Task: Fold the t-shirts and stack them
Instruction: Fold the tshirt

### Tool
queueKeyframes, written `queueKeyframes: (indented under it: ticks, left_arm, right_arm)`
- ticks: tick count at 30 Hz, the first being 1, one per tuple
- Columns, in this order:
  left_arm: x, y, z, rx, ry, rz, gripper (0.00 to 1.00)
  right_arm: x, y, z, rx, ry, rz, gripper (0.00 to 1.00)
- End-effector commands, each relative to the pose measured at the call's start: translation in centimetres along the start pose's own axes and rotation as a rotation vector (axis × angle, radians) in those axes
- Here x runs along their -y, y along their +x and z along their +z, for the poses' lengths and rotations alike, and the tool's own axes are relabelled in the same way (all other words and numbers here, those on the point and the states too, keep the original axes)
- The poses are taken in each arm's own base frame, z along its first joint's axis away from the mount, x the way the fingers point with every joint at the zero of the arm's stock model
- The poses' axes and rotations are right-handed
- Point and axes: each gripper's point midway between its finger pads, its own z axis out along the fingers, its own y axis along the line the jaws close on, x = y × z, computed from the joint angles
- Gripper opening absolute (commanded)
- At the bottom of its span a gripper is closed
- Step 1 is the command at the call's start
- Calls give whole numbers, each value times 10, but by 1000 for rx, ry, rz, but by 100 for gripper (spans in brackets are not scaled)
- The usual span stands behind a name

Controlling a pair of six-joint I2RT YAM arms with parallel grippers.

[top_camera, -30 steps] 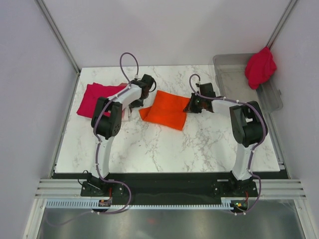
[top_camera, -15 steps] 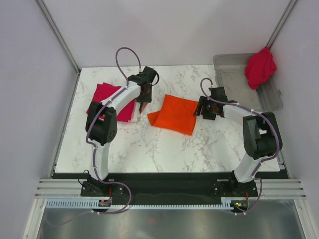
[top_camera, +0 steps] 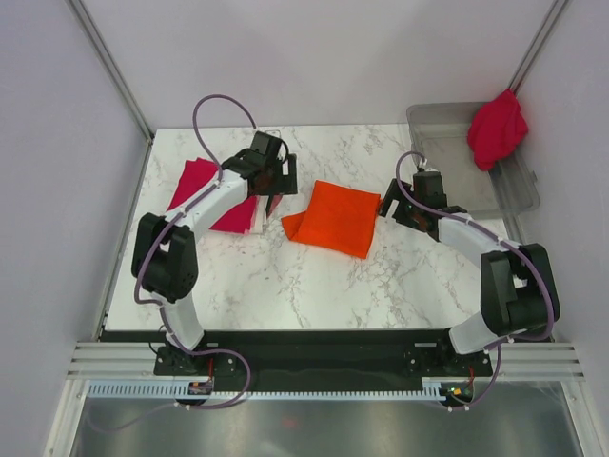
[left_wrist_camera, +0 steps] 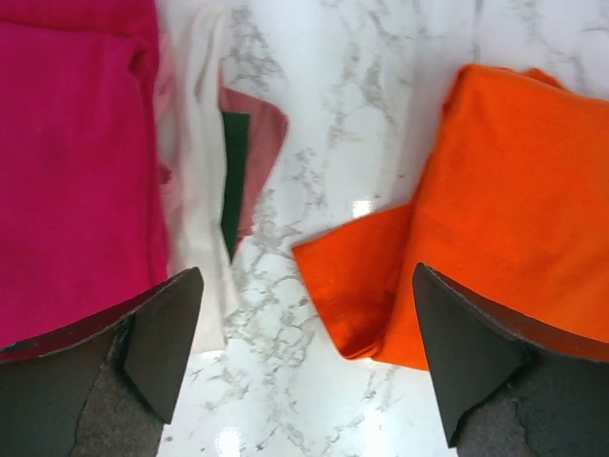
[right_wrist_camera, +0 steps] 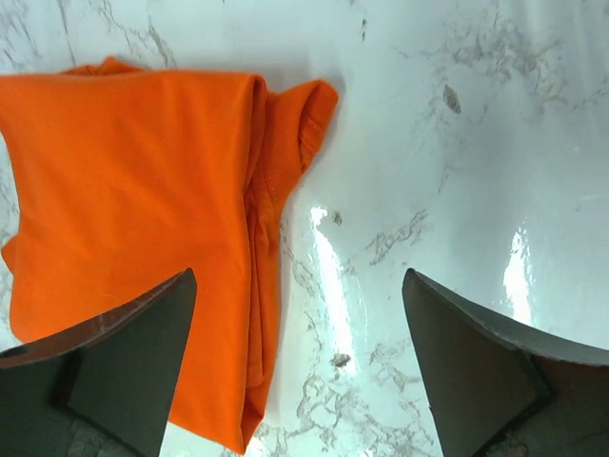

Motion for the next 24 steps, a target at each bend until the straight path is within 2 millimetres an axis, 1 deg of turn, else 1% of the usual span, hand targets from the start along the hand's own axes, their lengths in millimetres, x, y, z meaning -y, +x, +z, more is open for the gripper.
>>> queueKeyframes:
  ticks: [1, 2, 3, 4, 5, 6, 7, 9, 10, 12, 13, 14, 15, 16, 17, 18, 19, 20, 21, 22, 23, 24]
  left_arm:
    - [31, -35, -15, 164, 264, -48, 96]
    - [38, -34, -13, 161, 304, -44, 94]
    - [49, -29, -7, 137, 362, -25, 91]
    - [56, -29, -5, 132, 395, -18, 90]
    - [60, -27, 0, 117, 417, -16, 89]
    - [69, -24, 6, 105, 460, -11, 88]
    - [73, -23, 9, 99, 480, -10, 88]
    - [79, -20, 15, 90, 510, -4, 87]
    - [81, -18, 23, 79, 510, -4, 87]
    - [83, -21, 30, 76, 514, -3, 86]
    - [84, -15, 39, 55, 516, 0, 86]
    - [86, -13, 42, 43, 522, -3, 85]
    - [88, -15, 45, 41, 525, -6, 85]
    - [89, -13, 47, 34, 529, -8, 84]
    - [90, -7, 56, 7, 532, -18, 82]
    - [94, -9, 57, 6, 543, -22, 80]
    - [96, -8, 61, -5, 552, -26, 78]
    - [97, -1, 68, -32, 556, -37, 76]
    - [101, -4, 69, -31, 567, -43, 74]
    - [102, -2, 72, -38, 571, -46, 71]
    - [103, -2, 74, -45, 575, -53, 68]
    - [107, 1, 79, -62, 590, -53, 65]
  right_arm:
    - [-5, -24, -6, 115, -14, 38, 95]
    - [-12, -23, -5, 123, -59, 47, 93]
    - [-15, -22, -5, 124, -81, 75, 91]
    - [-22, -21, -7, 123, -118, 91, 90]
    - [-25, -20, -5, 136, -145, 105, 87]
    - [-28, -19, -4, 135, -159, 136, 87]
    - [-29, -15, 1, 120, -172, 150, 86]
    - [-30, -14, 9, 117, -179, 171, 84]
    - [-29, -8, 18, 100, -176, 186, 82]
    - [-29, -11, 26, 112, -179, 203, 78]
    - [-28, -6, 34, 99, -170, 214, 77]
    - [-30, -10, 38, 114, -167, 215, 77]
    - [-32, -11, 41, 118, -162, 214, 75]
    - [-29, -5, 49, 102, -142, 212, 74]
    - [-33, -8, 53, 101, -128, 208, 74]
    - [-28, -4, 61, 95, -97, 209, 74]
    - [-28, -4, 64, 95, -86, 209, 74]
    - [-31, -8, 67, 102, -87, 213, 74]
    - [-28, -5, 73, 94, -73, 216, 73]
    - [-28, -5, 76, 90, -70, 216, 71]
    - [-28, -10, 78, 94, -57, 215, 68]
    - [-23, -8, 83, 91, -32, 214, 67]
